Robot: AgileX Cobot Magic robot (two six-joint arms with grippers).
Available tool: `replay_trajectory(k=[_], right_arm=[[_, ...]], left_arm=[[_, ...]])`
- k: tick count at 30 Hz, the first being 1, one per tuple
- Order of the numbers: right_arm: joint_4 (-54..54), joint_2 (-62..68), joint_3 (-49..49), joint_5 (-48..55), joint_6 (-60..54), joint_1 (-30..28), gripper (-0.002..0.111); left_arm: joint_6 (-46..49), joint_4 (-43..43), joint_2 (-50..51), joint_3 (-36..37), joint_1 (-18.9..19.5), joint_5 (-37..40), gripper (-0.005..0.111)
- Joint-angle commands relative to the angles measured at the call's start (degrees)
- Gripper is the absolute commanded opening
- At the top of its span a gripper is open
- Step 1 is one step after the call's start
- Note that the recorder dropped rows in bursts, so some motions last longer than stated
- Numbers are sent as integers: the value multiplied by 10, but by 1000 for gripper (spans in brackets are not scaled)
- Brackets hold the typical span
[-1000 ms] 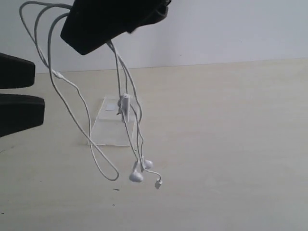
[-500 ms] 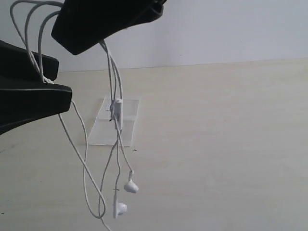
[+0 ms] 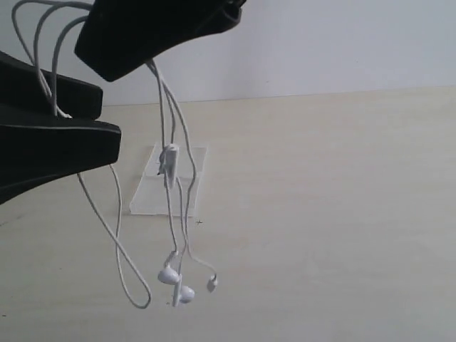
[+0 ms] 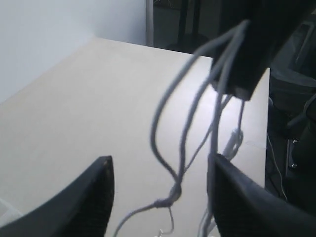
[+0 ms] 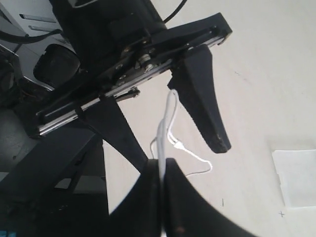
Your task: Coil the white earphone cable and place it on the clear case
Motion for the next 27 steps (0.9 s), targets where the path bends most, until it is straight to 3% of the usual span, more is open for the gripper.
replay_trajectory(k=[1,3,8,13,16,25,27], right_arm=[[22,-1,-3,-10,0,0,0],[29,-1,-3,-10,0,0,0],[29,-2,-3,-7,2,0,0],[26,-16,-3,-10,2,0,0],[25,-22,-3,-14,2,0,0],[26,-22,-3,-27,1,0,0],[27,-22,-3,-27,1,0,0]], left_arm=[[3,-10,2,2,1,2,43],[3,-10,2,2,1,2,26],[2,-2,2,2,1,-5,0],[-14,55,2,27,1,-11,0],[-12,51,2,67,1,-37,0],[-9,4,2,75,1,-33,0],[-5,-16,2,75,1,-38,7]])
